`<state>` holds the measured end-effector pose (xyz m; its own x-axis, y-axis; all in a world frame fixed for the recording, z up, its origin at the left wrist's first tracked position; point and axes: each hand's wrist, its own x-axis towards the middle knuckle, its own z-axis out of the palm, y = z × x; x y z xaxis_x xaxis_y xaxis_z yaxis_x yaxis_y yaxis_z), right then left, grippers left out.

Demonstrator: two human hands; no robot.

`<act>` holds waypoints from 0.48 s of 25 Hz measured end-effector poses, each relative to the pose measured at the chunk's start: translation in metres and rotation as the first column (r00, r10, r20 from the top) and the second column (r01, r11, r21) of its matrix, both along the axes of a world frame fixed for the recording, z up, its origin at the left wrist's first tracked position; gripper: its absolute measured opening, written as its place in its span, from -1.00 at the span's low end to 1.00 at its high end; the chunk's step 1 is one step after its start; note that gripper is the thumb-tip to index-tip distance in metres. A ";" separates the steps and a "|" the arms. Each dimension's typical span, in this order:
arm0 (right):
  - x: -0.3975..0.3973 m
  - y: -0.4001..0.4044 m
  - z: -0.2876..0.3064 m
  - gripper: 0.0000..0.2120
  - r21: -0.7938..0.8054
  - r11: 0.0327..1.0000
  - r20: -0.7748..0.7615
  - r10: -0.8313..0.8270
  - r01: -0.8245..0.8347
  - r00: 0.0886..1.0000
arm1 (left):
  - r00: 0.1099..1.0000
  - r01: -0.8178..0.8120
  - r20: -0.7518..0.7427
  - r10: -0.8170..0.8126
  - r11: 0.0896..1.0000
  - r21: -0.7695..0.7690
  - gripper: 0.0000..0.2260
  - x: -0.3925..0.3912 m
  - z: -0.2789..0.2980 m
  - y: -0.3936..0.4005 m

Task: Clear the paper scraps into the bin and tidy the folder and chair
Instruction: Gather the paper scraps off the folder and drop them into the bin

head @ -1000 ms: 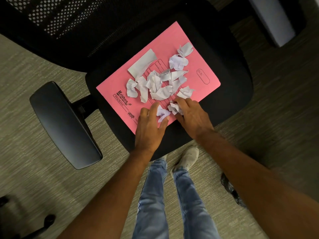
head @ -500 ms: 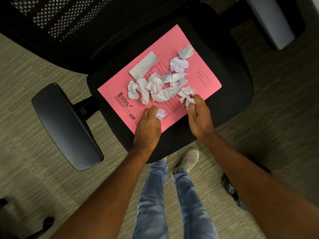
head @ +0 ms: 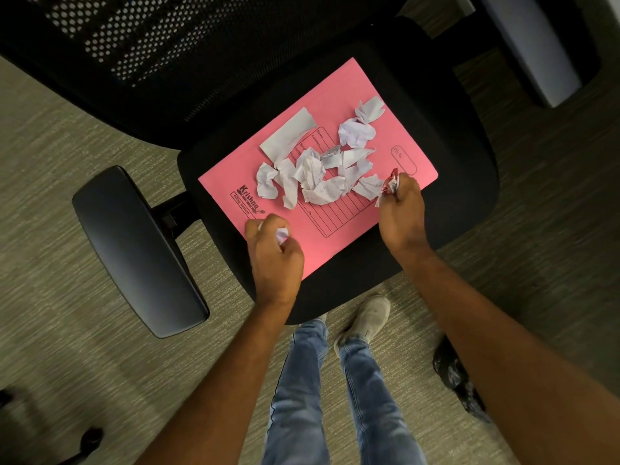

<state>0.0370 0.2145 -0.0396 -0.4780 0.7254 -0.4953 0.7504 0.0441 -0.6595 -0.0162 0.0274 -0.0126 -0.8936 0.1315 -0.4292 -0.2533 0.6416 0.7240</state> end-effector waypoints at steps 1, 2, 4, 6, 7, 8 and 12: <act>0.000 -0.002 0.000 -0.84 0.011 0.999 0.019 0.049 -0.049 0.999 | 0.999 -0.047 -0.020 0.047 0.999 0.001 -0.87 -0.007 0.001 0.001; 0.001 -0.003 -0.001 -0.74 0.057 0.991 0.049 0.117 -0.120 0.992 | 0.996 -0.087 -0.029 0.087 0.996 -0.003 -0.89 -0.015 0.000 0.002; 0.004 -0.004 -0.004 -0.60 0.190 0.947 0.108 0.243 -0.260 0.964 | 0.993 -0.116 -0.006 0.116 0.993 -0.003 -0.72 -0.031 -0.004 0.007; 0.004 -0.003 -0.005 -0.62 0.264 0.915 0.131 0.279 -0.305 0.951 | 1.000 -0.022 0.006 0.022 0.999 -0.043 -0.48 -0.045 -0.013 0.011; 0.004 -0.002 -0.007 -0.69 0.276 0.905 0.132 0.298 -0.324 0.945 | 0.999 0.040 0.010 -0.040 0.997 -0.070 -0.35 -0.051 -0.019 0.012; 0.005 -0.001 -0.008 -0.78 0.267 0.901 0.117 0.321 -0.342 0.940 | 0.996 0.089 0.010 -0.088 0.992 -0.091 -0.25 -0.057 -0.027 0.012; 0.004 -0.005 -0.009 -0.51 0.124 0.911 0.097 0.383 -0.393 0.918 | 0.979 0.203 0.014 -0.205 0.951 -0.234 -0.30 -0.073 -0.042 0.014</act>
<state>0.0406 0.2096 -0.0484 -0.7040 0.5529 -0.4456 0.6989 0.4281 -0.5729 -0.0893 0.0414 -0.0549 -0.8627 0.2090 -0.4605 -0.0927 0.8298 0.5502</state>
